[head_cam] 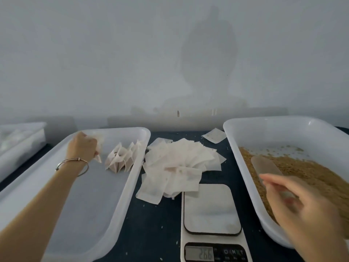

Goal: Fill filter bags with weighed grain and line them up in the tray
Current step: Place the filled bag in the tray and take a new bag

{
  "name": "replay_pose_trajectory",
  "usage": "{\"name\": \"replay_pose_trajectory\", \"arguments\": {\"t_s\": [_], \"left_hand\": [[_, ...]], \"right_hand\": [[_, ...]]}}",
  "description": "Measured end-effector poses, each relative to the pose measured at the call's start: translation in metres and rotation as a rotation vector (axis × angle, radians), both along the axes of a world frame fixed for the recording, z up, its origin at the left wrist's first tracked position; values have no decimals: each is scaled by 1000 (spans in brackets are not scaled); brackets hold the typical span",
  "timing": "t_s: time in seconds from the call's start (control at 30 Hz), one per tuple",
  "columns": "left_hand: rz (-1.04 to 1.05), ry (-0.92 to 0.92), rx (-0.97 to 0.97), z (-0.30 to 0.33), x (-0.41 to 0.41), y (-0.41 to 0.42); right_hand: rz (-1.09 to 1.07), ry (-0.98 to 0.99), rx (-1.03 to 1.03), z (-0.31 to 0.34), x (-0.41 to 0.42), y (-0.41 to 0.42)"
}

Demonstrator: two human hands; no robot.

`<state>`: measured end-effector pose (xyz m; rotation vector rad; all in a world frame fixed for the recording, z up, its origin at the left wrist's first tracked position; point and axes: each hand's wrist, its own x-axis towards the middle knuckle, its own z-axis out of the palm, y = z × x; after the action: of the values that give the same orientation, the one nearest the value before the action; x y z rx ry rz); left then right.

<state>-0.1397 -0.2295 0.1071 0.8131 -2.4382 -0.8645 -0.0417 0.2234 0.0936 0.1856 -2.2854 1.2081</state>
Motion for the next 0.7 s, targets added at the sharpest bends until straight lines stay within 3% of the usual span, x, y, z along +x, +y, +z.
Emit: {"name": "replay_pose_trajectory", "arguments": {"t_s": [0.1,0.2,0.3,0.37,0.4,0.47,0.53,0.6,0.7], "left_hand": [[135,-194,-121,-27,-14,-19],[93,-289,-74,-46,-17,-5],[-36,-1,-205,-29,-20,38],[-261,187,-299,-7,-15,87],[-413,171,-323,1,-9,115],[-711,-71,-420,4,3,169],[-869,-398,-677,-9,11,207],[-879,-655,-931,-27,13,228],[-825,-773,-1033,-45,13,237]], "right_hand": [[-13,-14,-10,0,-1,1],[-5,-28,2,0,-2,4],[15,-15,22,2,-5,1],[32,2,13,5,-7,-4],[43,9,4,7,-7,-7],[57,25,-4,9,-4,-13],[72,42,-6,8,1,-15],[83,47,-11,7,6,-13],[80,47,-25,4,11,-5]]}}
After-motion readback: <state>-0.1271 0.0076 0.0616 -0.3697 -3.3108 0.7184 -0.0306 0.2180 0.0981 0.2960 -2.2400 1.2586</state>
